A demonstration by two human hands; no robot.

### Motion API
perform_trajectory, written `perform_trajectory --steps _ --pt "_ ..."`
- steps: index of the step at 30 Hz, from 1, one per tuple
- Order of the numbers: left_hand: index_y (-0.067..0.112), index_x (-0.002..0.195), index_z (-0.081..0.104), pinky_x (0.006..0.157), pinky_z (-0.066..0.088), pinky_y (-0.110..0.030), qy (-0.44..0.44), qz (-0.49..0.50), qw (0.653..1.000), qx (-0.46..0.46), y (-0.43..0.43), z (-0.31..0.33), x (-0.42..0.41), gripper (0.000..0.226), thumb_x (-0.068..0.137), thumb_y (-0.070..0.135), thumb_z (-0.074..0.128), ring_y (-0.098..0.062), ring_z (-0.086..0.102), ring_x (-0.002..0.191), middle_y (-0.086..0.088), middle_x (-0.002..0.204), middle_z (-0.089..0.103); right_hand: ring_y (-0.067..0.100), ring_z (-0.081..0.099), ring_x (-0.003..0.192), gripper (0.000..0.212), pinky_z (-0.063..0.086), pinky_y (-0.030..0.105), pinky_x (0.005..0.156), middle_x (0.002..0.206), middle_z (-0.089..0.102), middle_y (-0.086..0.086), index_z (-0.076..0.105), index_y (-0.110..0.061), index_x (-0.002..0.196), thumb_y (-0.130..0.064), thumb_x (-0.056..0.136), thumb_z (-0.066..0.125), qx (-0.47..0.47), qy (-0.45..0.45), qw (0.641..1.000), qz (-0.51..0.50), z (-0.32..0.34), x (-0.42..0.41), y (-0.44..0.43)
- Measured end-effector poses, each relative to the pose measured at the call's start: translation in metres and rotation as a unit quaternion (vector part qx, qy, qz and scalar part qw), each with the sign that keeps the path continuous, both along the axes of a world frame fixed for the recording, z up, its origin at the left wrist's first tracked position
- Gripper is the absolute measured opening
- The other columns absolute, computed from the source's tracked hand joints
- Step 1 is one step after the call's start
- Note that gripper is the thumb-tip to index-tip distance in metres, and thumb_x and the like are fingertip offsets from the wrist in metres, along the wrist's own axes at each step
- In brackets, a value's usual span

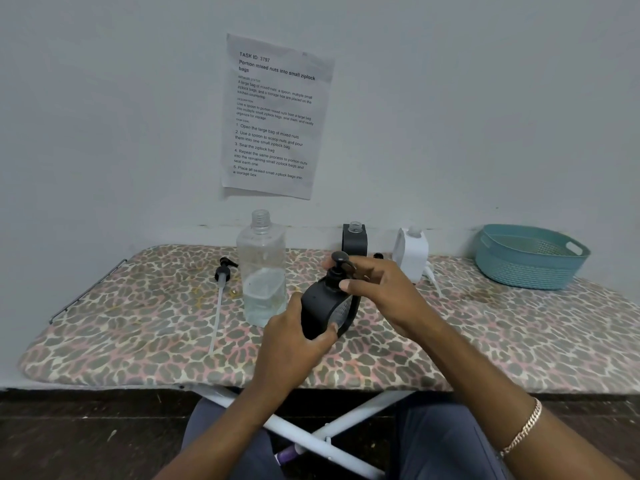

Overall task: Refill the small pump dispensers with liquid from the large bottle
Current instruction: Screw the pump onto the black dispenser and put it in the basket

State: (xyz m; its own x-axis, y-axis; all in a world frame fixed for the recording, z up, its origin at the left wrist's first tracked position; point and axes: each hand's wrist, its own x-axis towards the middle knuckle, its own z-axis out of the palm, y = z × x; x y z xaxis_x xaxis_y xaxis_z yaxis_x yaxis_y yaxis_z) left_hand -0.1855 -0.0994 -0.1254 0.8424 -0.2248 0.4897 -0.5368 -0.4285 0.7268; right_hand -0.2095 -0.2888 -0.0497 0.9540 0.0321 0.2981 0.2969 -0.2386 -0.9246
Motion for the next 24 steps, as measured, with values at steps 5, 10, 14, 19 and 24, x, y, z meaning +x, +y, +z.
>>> perform_trajectory --steps 5,10,14,19,24 --pt "0.024 0.111 0.058 0.062 0.053 -0.029 0.004 -0.001 1.0 -0.001 0.0 0.0 -0.001 0.039 0.084 0.044 0.078 -0.006 0.066 0.073 0.009 0.081 0.068 0.009 0.072 0.102 0.023 0.056 0.044 0.102 0.102 0.076 -0.008 0.076 -0.02 0.101 -0.017 0.081 0.088 -0.032 -0.031 0.995 -0.085 -0.003 0.0 0.009" --pt "0.026 0.11 0.058 0.057 0.051 -0.024 -0.002 0.001 1.0 -0.006 -0.001 0.003 -0.002 0.043 0.081 0.053 0.073 -0.005 0.065 0.069 0.009 0.076 0.066 -0.004 0.063 0.1 0.034 0.048 0.02 0.087 0.104 0.066 -0.017 0.061 -0.033 0.106 -0.038 0.083 0.086 -0.09 -0.038 0.986 -0.137 -0.007 -0.004 0.023" --pt "0.027 0.109 0.058 0.061 0.052 -0.026 0.0 0.002 1.0 -0.008 0.0 0.002 -0.001 0.04 0.083 0.051 0.074 -0.004 0.065 0.072 0.011 0.078 0.067 -0.002 0.062 0.123 0.042 0.048 0.032 0.111 0.13 0.069 -0.017 0.064 -0.036 0.134 -0.017 0.097 0.071 -0.071 0.011 0.997 -0.034 0.004 -0.004 0.01" --pt "0.028 0.112 0.058 0.064 0.053 -0.02 0.003 -0.001 1.0 -0.01 0.0 0.002 -0.001 0.038 0.084 0.043 0.079 0.0 0.066 0.078 0.013 0.083 0.068 0.009 0.07 0.119 0.029 0.051 0.046 0.111 0.12 0.077 -0.009 0.076 -0.021 0.126 -0.012 0.099 0.07 -0.061 -0.018 0.997 -0.036 0.001 -0.003 0.004" --pt "0.027 0.117 0.059 0.064 0.055 -0.025 0.01 -0.003 1.0 -0.014 0.001 0.001 -0.001 0.041 0.085 0.042 0.079 -0.001 0.068 0.077 0.012 0.084 0.07 0.005 0.074 0.104 0.024 0.057 0.041 0.103 0.104 0.079 -0.014 0.08 -0.029 0.103 -0.011 0.087 0.083 -0.015 -0.051 0.992 -0.111 -0.004 -0.002 0.012"
